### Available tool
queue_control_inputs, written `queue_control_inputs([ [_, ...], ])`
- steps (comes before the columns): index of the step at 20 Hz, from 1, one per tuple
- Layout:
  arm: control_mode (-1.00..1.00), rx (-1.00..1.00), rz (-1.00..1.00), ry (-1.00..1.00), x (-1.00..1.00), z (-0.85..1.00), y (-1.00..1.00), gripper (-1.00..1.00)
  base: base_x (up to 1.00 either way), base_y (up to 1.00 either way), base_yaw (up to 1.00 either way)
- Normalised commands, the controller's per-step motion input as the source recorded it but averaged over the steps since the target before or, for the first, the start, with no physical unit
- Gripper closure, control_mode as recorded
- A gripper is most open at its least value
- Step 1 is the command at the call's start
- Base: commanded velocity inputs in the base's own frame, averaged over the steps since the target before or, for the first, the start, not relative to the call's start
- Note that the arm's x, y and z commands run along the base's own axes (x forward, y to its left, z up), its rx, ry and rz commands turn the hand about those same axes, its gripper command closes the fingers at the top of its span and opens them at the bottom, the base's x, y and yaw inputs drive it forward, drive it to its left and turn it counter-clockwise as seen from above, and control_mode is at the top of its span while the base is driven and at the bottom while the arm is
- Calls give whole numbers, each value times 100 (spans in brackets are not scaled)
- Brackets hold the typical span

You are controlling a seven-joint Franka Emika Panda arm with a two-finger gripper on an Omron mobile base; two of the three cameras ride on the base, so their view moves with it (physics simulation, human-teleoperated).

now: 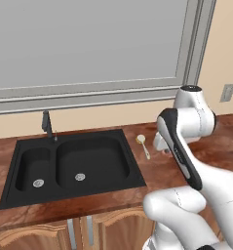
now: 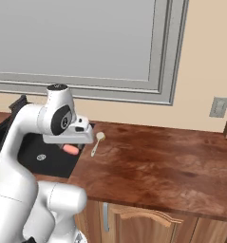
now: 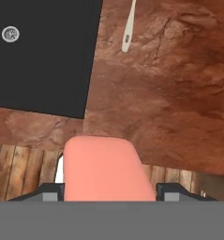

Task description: Locate and retrieve the bar soap and dish brush from the cabinet. Place them next to the sink.

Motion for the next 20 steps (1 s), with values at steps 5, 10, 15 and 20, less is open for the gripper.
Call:
queue_control_inputs([
  [5, -100, 1, 5, -2, 28, -48, -3, 100, 0, 0, 0],
  [10, -100, 0, 4, -16, 27, -45, 1, 100, 0, 0, 0],
  [15, -100, 0, 3, -14, 26, -41, 1, 100, 0, 0, 0],
  [20, -100, 0, 2, -7, 25, -47, 0, 100, 0, 0, 0],
])
